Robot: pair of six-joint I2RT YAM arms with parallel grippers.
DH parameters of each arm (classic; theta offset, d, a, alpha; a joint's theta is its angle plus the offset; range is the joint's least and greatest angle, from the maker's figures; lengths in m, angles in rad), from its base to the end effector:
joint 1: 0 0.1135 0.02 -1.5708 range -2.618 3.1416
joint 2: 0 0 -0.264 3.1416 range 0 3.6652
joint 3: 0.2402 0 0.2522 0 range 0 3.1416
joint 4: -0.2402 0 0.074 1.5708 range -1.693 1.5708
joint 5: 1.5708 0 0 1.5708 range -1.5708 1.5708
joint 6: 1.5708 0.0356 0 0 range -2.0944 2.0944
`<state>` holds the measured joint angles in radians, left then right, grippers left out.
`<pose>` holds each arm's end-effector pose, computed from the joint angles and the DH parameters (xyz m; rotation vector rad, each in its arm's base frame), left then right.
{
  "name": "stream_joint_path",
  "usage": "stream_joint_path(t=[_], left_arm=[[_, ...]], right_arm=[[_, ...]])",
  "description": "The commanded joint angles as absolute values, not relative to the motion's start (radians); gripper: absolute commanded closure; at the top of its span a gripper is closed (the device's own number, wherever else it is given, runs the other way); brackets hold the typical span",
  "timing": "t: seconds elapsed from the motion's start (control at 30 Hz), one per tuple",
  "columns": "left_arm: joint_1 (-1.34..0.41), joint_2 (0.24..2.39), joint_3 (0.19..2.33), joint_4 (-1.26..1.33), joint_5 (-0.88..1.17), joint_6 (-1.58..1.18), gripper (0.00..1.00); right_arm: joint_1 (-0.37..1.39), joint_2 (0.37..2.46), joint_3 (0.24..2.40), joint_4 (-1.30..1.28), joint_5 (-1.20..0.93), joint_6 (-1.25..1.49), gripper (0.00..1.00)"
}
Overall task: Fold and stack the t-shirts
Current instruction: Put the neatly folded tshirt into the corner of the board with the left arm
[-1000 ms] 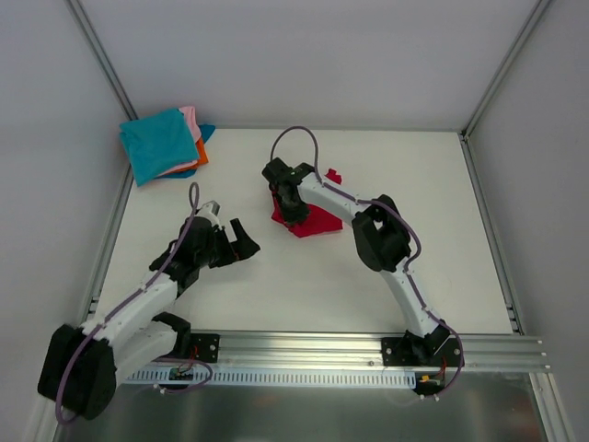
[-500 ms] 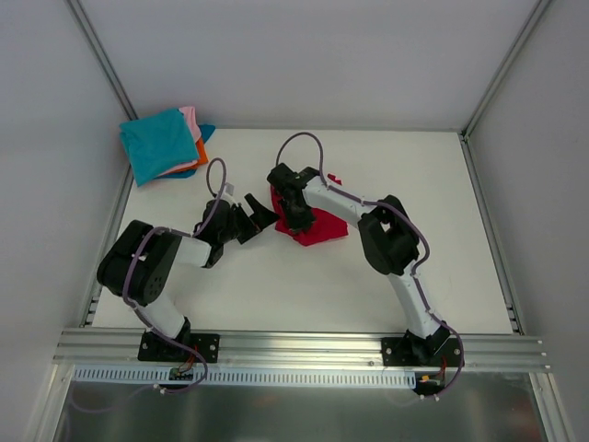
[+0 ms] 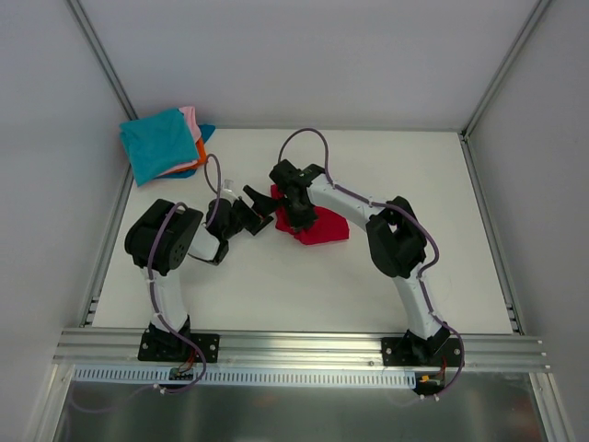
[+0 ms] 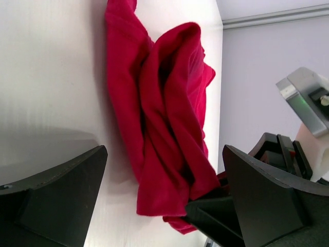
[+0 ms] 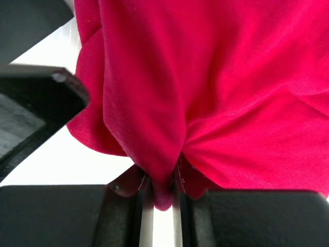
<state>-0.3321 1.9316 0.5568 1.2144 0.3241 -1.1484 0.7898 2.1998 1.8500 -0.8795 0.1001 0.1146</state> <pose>0.3046 -0.1170 0.1147 -0.5143 1.8591 -1.3275 0.3282 0.3261 0.1963 -0.9014 2.6405 0.0845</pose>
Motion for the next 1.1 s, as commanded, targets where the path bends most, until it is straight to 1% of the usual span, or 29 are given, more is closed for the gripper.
stream_joint_path(t=[0.0,0.47,0.8,0.93,1.0,1.07], left_arm=[[-0.330,1.993,0.575,1.238,0.342,-1.158,0.01],[-0.362,2.074,0.722,1.157,0.367,-1.180,0.02],[-0.406,2.102,0.730,1.132,0.373,-1.186,0.01],[-0.436,2.086,0.703,1.120,0.376,-1.175,0.03],[-0.443,2.085,0.693,1.120,0.374,-1.170,0.06],[-0.452,2.101,0.696,1.127,0.380,-1.170,0.18]], right_arm=[[0.793,2.131,1.855,-0.914,0.094,0.130,0.96],[0.793,2.143,1.865,-0.907,0.078,0.129,0.96],[0.793,2.160,1.879,-0.899,0.063,0.132,0.96],[0.793,2.166,1.894,-0.896,0.058,0.132,0.96],[0.793,2.172,1.899,-0.897,0.055,0.135,0.96],[0.793,2.174,1.901,-0.896,0.054,0.137,0.96]])
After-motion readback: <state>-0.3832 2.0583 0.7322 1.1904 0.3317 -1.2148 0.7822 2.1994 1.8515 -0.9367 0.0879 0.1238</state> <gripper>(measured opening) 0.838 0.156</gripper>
